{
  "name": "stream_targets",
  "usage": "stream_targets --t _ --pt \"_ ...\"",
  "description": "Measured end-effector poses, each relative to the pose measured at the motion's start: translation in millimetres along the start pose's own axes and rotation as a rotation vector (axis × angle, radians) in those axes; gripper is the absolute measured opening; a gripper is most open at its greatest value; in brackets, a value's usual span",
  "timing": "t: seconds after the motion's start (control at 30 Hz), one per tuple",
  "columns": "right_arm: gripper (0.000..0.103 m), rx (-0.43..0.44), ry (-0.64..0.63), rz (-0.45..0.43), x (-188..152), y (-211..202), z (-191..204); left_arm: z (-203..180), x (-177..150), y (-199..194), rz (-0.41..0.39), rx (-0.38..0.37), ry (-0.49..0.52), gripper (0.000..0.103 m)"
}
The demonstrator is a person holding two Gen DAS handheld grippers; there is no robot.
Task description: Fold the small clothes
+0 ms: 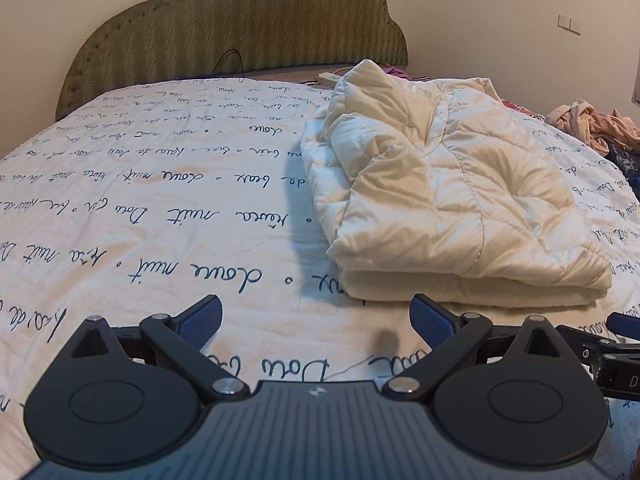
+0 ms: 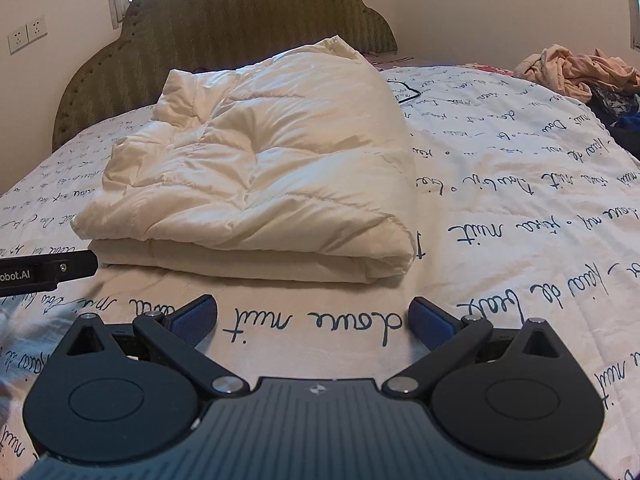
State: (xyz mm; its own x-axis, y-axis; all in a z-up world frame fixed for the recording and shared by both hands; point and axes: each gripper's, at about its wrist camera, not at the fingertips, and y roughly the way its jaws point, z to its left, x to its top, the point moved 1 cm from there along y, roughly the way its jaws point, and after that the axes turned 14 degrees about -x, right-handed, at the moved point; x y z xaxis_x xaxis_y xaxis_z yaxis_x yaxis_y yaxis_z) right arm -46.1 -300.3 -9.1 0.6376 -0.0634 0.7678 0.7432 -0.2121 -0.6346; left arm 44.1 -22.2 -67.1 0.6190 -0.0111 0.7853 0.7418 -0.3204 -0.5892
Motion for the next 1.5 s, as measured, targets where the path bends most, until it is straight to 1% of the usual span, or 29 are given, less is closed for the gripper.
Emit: stream_targets --t 0.2,0.33,0.43,0.73,1.5 --pt "0.103 -0.007 -0.024 0.0 -7.6 -4.8 2.0 1.0 -9.2 -5.1 0.01 0.014 0.018 0.101" --pt "0.103 -0.026 -0.051 -0.007 -11.9 -6.0 3.9 5.6 -14.8 -6.4 0.018 0.026 0.01 0.101" --pt "0.103 -0.027 -0.047 -0.008 -12.3 -6.5 3.1 7.3 -17.7 -6.0 0.023 0.036 0.01 0.101" --pt "0.103 -0.03 -0.053 -0.012 -14.1 -4.7 2.0 2.6 -25.6 -2.2 0.028 0.069 0.056 0.102" --pt "0.103 -0.04 -0.066 -0.007 -19.3 0.6 4.1 1.0 -31.3 2.9 0.028 0.087 0.076 0.103"
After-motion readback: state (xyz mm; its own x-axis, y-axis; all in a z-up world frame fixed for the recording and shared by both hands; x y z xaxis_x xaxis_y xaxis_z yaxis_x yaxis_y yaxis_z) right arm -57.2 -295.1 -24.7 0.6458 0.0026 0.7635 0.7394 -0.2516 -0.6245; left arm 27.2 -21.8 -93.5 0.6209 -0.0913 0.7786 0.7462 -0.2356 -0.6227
